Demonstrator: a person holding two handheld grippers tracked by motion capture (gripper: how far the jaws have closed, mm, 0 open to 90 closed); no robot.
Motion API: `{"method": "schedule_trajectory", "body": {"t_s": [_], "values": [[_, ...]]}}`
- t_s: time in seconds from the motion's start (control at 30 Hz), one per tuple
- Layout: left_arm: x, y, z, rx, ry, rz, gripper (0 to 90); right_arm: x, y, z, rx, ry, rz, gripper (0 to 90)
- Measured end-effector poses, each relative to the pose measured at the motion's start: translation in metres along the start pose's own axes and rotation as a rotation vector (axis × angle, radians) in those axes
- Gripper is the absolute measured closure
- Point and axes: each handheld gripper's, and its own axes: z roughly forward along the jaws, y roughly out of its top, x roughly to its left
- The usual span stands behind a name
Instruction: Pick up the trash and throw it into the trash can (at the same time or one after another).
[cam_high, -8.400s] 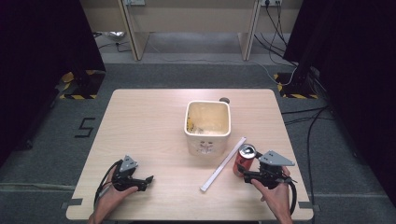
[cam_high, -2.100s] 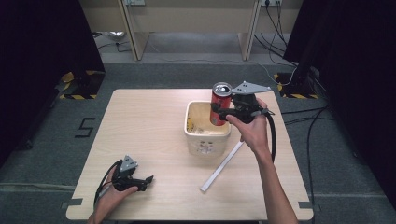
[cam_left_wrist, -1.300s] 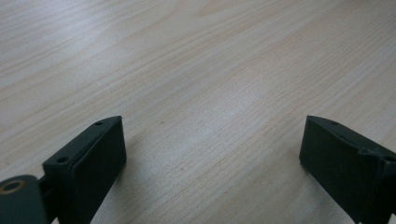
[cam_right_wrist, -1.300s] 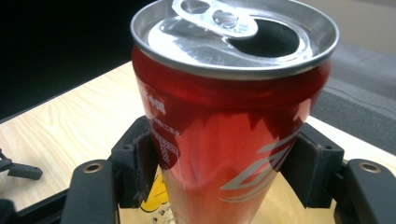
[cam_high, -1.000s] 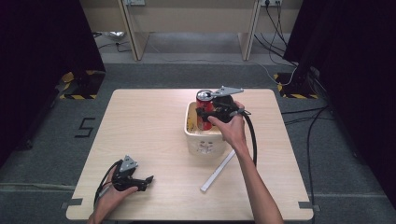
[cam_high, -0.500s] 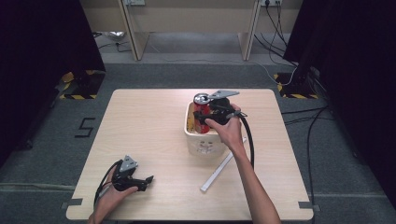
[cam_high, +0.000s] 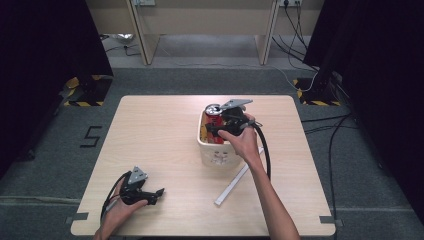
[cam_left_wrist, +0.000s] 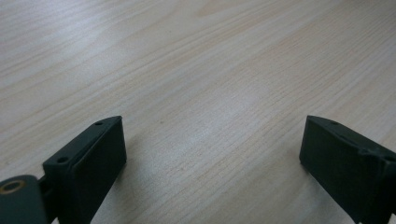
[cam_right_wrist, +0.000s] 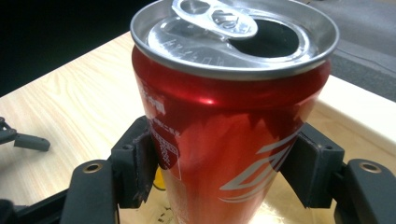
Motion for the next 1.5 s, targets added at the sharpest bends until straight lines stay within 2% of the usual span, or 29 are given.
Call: {"method": "schedule_trajectory", "body": {"t_s": [0.17, 0.27, 0.37, 0.6, 0.7, 1.07, 1.27, 1.5], "values": [[0.000, 0.000, 0.000, 0.000, 0.000, 0.000, 6.4, -0.001, -0.001, 0.000, 0.005, 0.002, 0.002, 33.5], [0.000, 0.000, 0.000, 0.001, 0.000, 0.000, 6.5, -0.002, -0.001, -0.002, 0.001, 0.023, 0.004, 31.1], [0.000, 0.000, 0.000, -0.002, -0.001, -0.001, 6.5, -0.002, 0.000, -0.005, -0.014, 0.017, 0.015, 26.4], [0.000, 0.000, 0.000, -0.001, -0.002, -0.001, 6.4, -0.005, 0.002, -0.017, -0.064, 0.021, 0.026, 24.9], [0.000, 0.000, 0.000, -0.004, -0.001, -0.002, 6.4, -0.008, 0.003, -0.025, -0.086, 0.007, 0.034, 24.9], [0.000, 0.000, 0.000, -0.002, -0.001, -0.002, 6.4, -0.019, 0.000, -0.049, -0.108, -0.038, 0.039, 25.1], [0.000, 0.000, 0.000, -0.001, -0.002, -0.001, 6.4, -0.024, -0.006, -0.065, -0.125, -0.062, 0.045, 25.5], [0.000, 0.000, 0.000, -0.003, -0.001, -0.002, 6.4, -0.034, -0.017, -0.088, -0.150, -0.115, 0.058, 25.5]]}}
